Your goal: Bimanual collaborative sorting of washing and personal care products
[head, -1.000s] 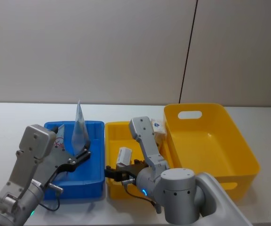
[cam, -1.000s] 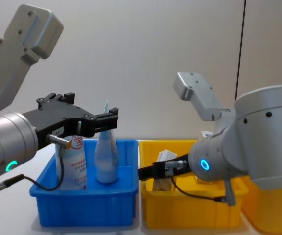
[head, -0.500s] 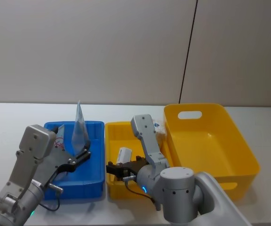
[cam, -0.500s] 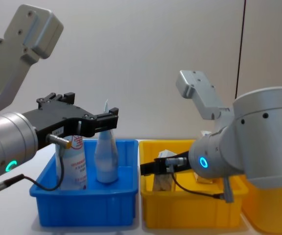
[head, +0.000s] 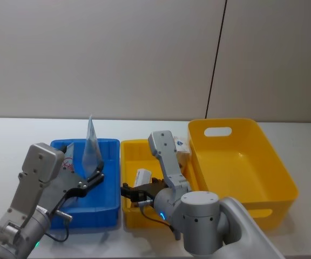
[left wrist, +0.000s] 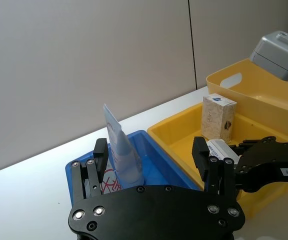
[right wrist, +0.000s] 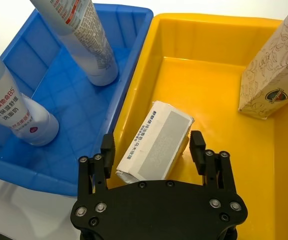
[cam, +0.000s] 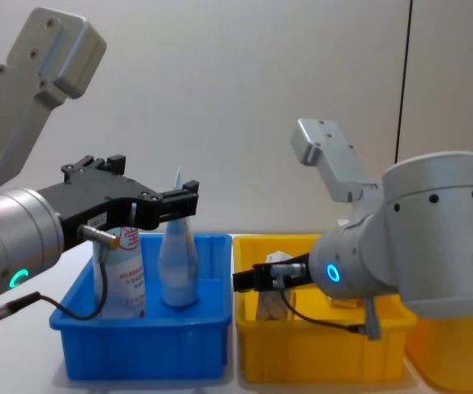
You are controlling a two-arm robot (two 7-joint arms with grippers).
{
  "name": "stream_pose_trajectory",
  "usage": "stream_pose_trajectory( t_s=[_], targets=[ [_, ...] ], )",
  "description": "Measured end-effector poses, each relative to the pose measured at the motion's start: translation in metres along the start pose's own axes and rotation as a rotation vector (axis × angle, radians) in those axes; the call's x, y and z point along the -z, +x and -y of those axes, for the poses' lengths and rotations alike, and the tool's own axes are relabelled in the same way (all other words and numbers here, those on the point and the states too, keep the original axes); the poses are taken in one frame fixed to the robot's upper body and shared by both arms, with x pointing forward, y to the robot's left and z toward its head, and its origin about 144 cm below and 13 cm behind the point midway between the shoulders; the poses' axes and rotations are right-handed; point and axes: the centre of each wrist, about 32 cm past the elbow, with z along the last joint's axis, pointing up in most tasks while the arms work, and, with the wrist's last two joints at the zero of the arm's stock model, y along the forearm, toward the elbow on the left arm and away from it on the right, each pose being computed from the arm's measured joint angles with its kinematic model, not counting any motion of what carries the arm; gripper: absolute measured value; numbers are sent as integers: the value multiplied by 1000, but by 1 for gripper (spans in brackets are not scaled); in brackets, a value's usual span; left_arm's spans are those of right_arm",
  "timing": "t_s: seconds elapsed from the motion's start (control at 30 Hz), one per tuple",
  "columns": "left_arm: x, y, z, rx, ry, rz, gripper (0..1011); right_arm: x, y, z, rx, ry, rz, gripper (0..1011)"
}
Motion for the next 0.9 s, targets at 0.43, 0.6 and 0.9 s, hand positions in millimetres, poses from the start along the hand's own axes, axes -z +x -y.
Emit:
stream_pose_trajectory(
  t_s=[0.43, 0.6, 0.9],
  targets=[
    [0, 0, 0, 0, 0, 0, 1002, 0, -1, -2, -2, 5, -4, 539],
    [0, 0, 0, 0, 0, 0, 1001, 0, -1, -2, -3, 6, -5, 384],
    [0, 0, 0, 0, 0, 0, 1001, 0, -1, -2, -3, 6, -5, 353]
  ],
)
